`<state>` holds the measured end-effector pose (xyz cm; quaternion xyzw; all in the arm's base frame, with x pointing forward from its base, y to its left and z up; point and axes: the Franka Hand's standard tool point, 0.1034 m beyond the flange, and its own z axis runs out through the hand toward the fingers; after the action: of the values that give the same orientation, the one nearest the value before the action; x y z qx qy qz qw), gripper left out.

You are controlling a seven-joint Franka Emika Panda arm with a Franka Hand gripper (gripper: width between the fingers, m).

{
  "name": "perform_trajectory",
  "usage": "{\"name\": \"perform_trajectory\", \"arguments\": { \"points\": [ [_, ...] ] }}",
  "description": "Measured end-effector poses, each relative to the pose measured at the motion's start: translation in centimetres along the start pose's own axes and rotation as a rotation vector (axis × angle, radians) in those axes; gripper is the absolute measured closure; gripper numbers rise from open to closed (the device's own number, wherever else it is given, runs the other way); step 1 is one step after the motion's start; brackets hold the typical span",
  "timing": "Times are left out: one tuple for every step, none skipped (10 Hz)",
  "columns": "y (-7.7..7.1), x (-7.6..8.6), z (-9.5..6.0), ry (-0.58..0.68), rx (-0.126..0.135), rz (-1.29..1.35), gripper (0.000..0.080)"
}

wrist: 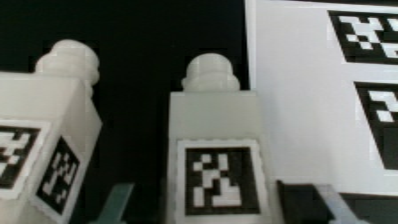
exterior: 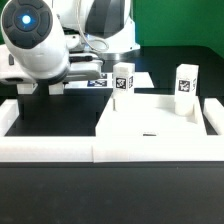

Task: Assemble square table

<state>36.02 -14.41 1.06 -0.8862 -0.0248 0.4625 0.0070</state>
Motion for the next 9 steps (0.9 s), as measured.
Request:
{"name": "perform_trajectory", "arguments": {
  "points": [
    [0.0,0.0,0.0,0.0,0.0,0.0,0.0511],
    [0.0,0.0,0.0,0.0,0.0,0.0,0.0511],
    [0.0,0.0,0.0,0.0,0.0,0.0,0.0511],
    [0.0,0.0,0.0,0.0,0.0,-0.002,0.0511],
    [-0.01,-0.05,0.03,-0.002,0.001,-0.021,0.0511],
    [0.01,-0.06,0.03,0.0,0.001,-0.031,0.0511],
    [0.01,-0.1,0.05,0.004,0.001,-0.041,0.0509],
    [-0.03,-0.19,0.2,-0.004,0.003,-0.045,0.0509],
    [-0.11,-0.31,0.38,-0.017,0.005,-0.044,0.0509]
  ]
}}
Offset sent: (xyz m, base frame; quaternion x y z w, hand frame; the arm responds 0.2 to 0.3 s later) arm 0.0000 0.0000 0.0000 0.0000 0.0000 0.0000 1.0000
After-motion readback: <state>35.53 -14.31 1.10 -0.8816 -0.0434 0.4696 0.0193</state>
